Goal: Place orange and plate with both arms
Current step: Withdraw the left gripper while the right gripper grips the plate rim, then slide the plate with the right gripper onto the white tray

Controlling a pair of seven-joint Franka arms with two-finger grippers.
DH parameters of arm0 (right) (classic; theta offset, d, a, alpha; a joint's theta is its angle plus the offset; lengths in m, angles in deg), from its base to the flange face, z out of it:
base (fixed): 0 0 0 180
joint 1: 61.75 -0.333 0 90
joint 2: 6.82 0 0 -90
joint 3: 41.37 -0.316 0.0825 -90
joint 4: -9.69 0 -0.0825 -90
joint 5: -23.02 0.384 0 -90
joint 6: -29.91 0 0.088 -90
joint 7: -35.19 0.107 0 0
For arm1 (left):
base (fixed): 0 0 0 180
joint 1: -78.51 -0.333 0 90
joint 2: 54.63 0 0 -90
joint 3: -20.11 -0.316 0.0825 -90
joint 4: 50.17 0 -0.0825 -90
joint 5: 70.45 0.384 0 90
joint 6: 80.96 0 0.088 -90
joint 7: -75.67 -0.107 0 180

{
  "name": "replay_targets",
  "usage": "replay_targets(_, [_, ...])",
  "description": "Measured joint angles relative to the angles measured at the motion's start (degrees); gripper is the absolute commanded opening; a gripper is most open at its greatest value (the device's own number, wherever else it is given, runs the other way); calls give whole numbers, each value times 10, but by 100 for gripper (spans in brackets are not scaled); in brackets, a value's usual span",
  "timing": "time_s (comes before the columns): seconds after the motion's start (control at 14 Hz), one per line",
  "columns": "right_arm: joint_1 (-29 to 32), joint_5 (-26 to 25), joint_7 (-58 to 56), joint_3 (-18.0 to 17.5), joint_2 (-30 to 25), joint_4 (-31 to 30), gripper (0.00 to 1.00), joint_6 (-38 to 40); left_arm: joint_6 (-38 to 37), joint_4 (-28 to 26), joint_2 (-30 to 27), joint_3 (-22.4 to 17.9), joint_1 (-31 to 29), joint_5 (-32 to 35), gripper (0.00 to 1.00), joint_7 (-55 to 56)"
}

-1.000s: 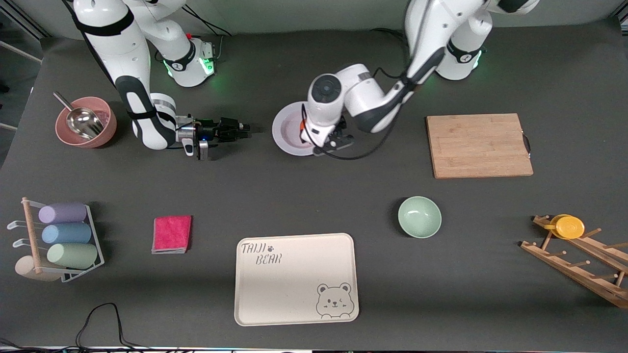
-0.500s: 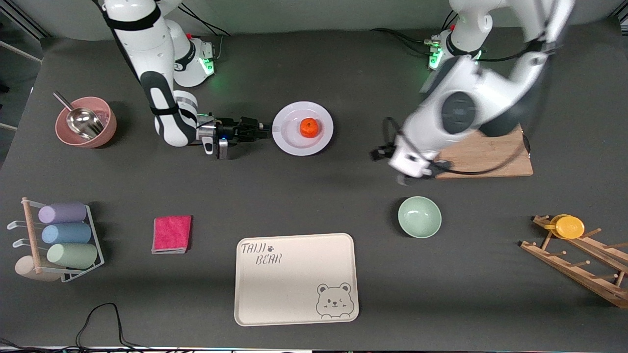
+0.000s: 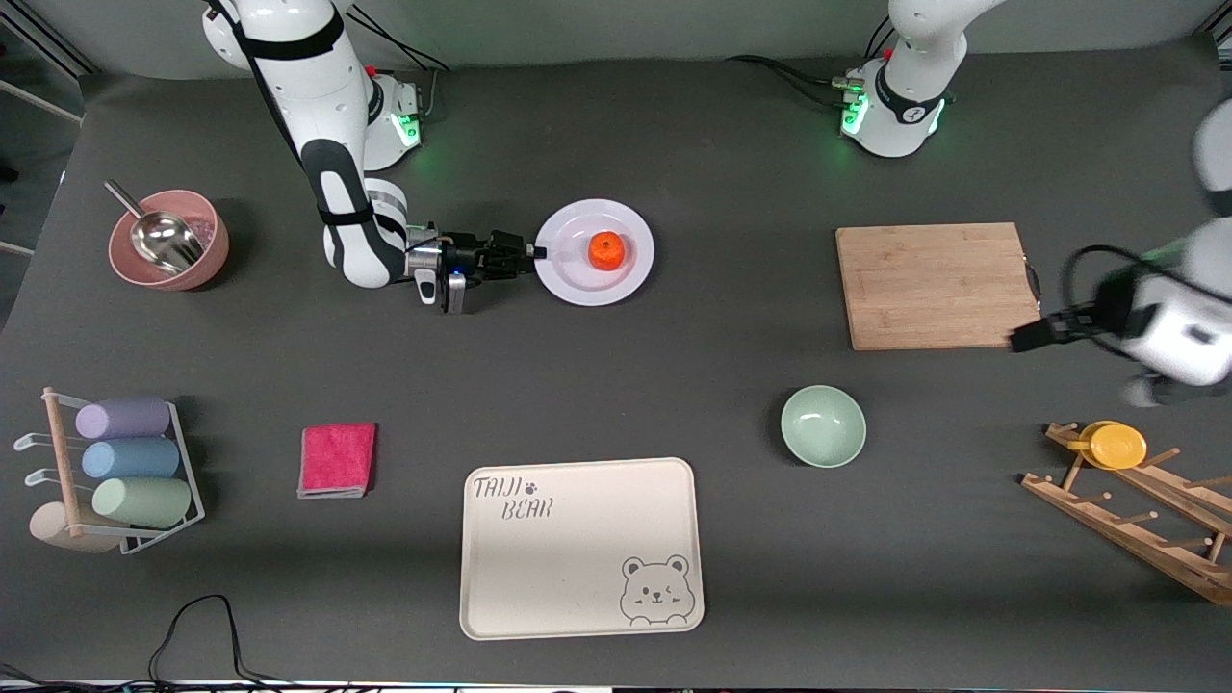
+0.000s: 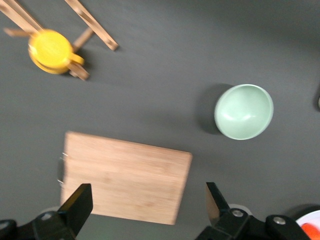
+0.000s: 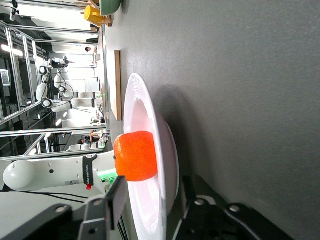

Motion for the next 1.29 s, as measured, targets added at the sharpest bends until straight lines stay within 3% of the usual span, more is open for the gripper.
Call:
replay_targets(0.14, [0, 0, 0, 0, 0, 0, 0, 0, 1, 6, -5, -15, -28, 4, 100, -74])
replay_targets(0.5, [1, 0, 0, 0, 0, 9, 0, 9, 5, 8, -15, -14, -30, 12, 100, -90])
replay_targets(0.93, [36, 1, 7, 3, -9, 28, 0, 103, -4, 5, -22, -47, -23, 12, 100, -106])
replay_targets(1.07, [42, -1, 33, 5, -33, 31, 0, 110, -26, 5, -27, -123, 43, 11, 100, -129])
replay_targets(1.29, [41, -25, 78, 20, -69, 44, 0, 109, -36, -20, -54, -297, 227, 7, 100, -138])
